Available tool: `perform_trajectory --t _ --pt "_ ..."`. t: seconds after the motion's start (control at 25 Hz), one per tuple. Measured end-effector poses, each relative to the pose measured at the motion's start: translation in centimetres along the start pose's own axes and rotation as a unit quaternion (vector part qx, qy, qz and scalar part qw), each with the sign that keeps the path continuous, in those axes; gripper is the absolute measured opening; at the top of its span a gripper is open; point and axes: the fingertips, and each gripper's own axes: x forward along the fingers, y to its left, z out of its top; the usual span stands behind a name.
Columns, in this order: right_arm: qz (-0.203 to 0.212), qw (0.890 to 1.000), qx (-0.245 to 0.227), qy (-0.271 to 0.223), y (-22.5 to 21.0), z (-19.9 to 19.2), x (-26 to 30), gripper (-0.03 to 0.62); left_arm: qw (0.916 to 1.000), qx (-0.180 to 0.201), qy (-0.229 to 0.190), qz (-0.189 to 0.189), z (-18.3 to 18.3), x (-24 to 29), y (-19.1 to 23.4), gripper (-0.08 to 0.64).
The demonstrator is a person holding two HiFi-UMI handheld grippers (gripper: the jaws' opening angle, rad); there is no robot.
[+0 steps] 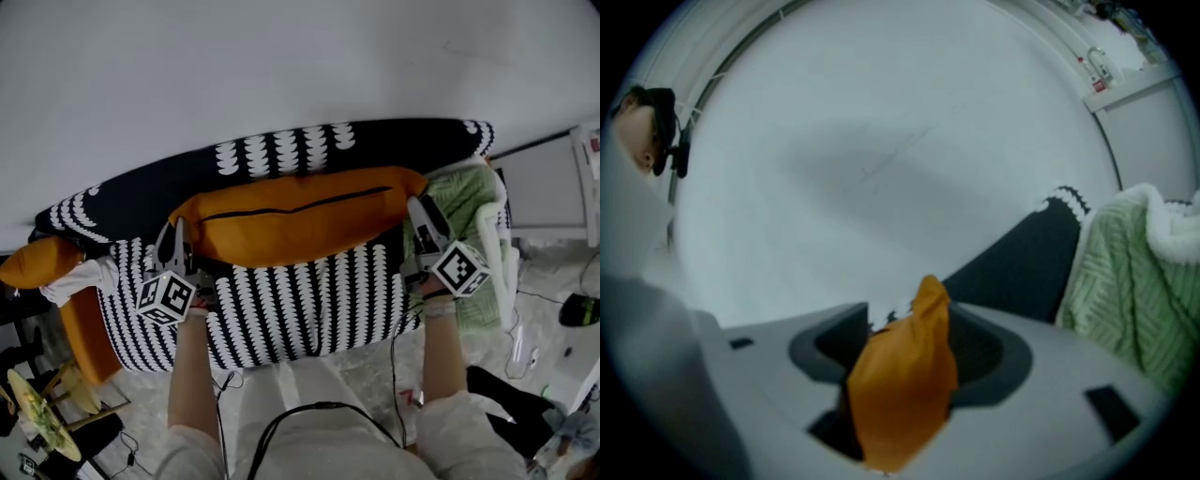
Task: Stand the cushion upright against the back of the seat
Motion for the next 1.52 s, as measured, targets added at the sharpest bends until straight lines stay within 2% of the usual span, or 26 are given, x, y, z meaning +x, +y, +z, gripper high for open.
perform_trajectory --t 0.36,0.6,0.88,1.04,1.28,1.36,1.52 --pt "0.001 1.0 -0.004 0.003 0.5 -1.5 -0.1 0.255 0.9993 0.034 -0.014 0.002 1.4 -1.0 0.6 0.175" --pt "-0.021 1.0 -0.016 -0.001 -0.2 -2.0 -0.7 0.261 0.9985 0.048 -0.011 0.026 1.3 -2.5 1.7 0.179" --pt "-0.022 0.998 -0.063 -0.004 0.9 -2.4 -1.9 0.259 0.9981 0.051 -0.028 0.018 1.9 -4.4 0.5 0.179" --pt "-0.005 0.997 -0.079 -0.006 2.2 -2.9 -2.5 0.253 0.9976 0.058 -0.032 -0.019 1.6 -5.3 -1.5 0.178" --pt "0.018 0.996 -0.088 -0.005 4.9 -4.1 -3.8 0.098 0.995 0.052 -0.019 -0.082 0.4 -6.1 -5.1 0.172" --pt "0.026 0.994 -0.104 0.0 6.1 -4.7 -4.4 0.056 0.9934 0.048 -0.018 -0.102 0.2 -6.6 -6.3 0.147" --pt "0.044 0.992 -0.122 0.002 8.9 -5.7 -6.0 0.026 0.9896 0.047 -0.017 -0.135 0.4 -8.0 -8.1 0.052"
